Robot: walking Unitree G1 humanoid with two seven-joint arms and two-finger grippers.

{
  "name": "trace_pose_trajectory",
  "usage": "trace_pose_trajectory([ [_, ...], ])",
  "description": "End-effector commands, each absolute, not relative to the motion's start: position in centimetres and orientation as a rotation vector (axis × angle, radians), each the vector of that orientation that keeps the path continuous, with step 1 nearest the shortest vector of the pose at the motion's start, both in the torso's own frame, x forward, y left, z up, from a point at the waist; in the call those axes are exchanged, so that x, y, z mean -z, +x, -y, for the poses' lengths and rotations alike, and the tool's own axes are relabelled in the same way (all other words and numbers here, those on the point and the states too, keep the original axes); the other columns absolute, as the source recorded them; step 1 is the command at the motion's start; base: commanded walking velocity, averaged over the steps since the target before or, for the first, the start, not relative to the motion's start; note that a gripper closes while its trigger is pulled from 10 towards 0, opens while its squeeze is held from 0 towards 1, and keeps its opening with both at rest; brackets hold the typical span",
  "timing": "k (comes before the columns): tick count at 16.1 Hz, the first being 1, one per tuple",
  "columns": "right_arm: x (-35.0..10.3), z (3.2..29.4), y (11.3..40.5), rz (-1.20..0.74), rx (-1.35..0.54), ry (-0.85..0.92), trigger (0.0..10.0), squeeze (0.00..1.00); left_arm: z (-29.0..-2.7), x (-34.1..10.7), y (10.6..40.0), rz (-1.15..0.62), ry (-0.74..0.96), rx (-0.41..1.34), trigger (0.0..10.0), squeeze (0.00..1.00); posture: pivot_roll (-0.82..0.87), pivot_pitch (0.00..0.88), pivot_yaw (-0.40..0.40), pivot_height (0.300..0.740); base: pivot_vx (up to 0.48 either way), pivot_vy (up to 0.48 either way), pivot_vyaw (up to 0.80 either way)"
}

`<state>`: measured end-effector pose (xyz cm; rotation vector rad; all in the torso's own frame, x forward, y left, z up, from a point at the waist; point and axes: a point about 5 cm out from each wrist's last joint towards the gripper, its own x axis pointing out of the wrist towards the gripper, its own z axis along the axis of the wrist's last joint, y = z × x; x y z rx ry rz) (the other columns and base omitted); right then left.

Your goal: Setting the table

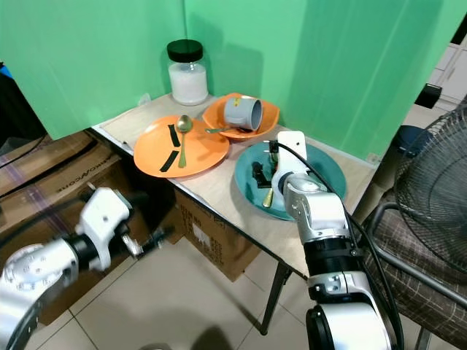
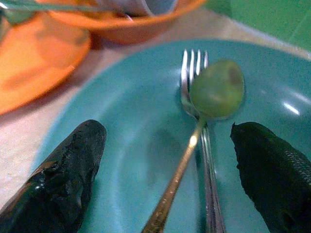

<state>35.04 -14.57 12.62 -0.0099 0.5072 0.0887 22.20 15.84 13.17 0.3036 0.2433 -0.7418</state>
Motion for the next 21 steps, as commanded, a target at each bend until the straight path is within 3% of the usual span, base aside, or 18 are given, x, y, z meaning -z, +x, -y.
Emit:
trace_pose_trajectory([
  [1, -12.9, 14.9, 35.4, -0.517, -0.061, -0.020, 10.0, 0.00, -15.5, -13.4, 21.9, -0.248, 0.308, 0.788, 10.0, 0.00, 0.15, 0.000, 0.005, 0.740, 0.000, 0.000, 0.00],
  [3, -12.6, 15.2, 35.5, -0.535, -0.040, -0.042, 10.0, 0.00, -14.9, -13.0, 21.6, -0.266, 0.293, 0.842, 10.0, 0.00, 0.15, 0.000, 0.002, 0.740, 0.000, 0.000, 0.00],
  [4, -12.5, 15.2, 35.5, -0.542, -0.035, -0.040, 8.2, 0.00, -14.7, -13.0, 21.5, -0.268, 0.287, 0.856, 10.0, 0.00, 0.15, 0.000, 0.003, 0.740, 0.000, 0.000, 0.00],
  [5, -12.4, 15.2, 35.6, -0.547, -0.032, -0.033, 3.3, 0.00, -14.4, -12.9, 21.5, -0.267, 0.286, 0.867, 10.0, 0.00, 0.14, 0.000, 0.006, 0.740, 0.000, 0.000, 0.00],
  [6, -12.4, 15.2, 35.6, -0.549, -0.030, -0.029, 1.4, 0.00, -14.2, -12.9, 21.5, -0.265, 0.287, 0.874, 10.0, 0.00, 0.14, 0.000, 0.008, 0.740, 0.000, 0.000, 0.00],
  [7, -12.4, 15.2, 35.7, -0.549, -0.029, -0.028, 0.8, 0.00, -14.2, -12.9, 21.5, -0.265, 0.288, 0.877, 10.0, 0.00, 0.14, 0.000, 0.008, 0.740, 0.000, 0.000, 0.00],
  [9, -12.4, 15.1, 35.8, -0.545, -0.029, -0.026, 0.0, 0.00, -14.1, -12.9, 21.6, -0.262, 0.292, 0.878, 10.0, 0.00, 0.14, 0.000, 0.008, 0.740, 0.000, 0.000, 0.00],
  [21, -12.0, 15.3, 35.9, -0.557, -0.032, -0.063, 0.0, 0.00, -14.1, -12.7, 21.9, -0.271, 0.308, 0.872, 10.0, 0.00, 0.14, 0.000, -0.003, 0.740, 0.000, 0.000, 0.00],
])
